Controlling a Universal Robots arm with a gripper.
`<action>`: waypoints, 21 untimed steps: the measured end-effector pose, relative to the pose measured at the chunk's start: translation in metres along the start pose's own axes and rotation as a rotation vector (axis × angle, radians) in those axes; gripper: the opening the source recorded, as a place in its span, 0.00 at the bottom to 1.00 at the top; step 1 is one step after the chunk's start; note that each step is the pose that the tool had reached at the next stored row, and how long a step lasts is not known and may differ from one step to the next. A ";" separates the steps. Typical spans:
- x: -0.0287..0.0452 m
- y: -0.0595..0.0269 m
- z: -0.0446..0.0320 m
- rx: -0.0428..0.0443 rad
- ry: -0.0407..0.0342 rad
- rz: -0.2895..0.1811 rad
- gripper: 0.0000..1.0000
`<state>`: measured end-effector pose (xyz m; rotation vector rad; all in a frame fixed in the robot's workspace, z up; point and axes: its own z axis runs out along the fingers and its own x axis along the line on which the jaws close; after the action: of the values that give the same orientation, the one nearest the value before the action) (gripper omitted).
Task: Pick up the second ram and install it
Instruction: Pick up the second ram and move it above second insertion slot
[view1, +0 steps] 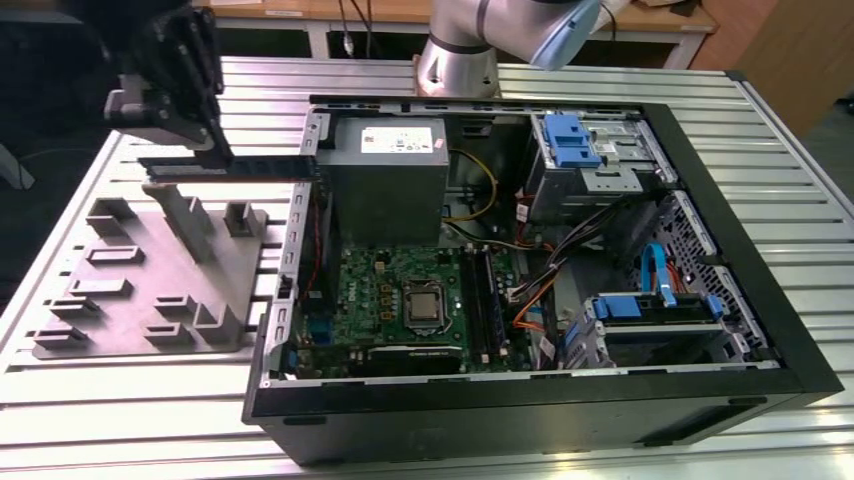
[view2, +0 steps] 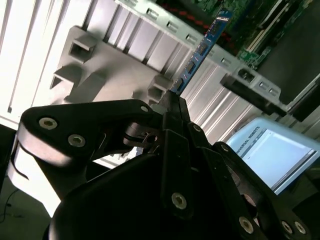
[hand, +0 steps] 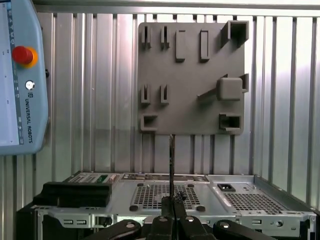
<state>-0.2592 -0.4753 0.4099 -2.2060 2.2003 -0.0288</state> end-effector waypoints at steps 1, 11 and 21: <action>0.0000 -0.0045 0.0002 0.0000 -0.0001 0.000 0.12; 0.0002 -0.0497 0.0016 -0.0005 -0.0001 0.000 0.12; 0.0003 -0.0953 0.0030 -0.0012 -0.0001 0.000 0.12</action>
<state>-0.1638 -0.4753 0.4099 -2.2066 2.2008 -0.0274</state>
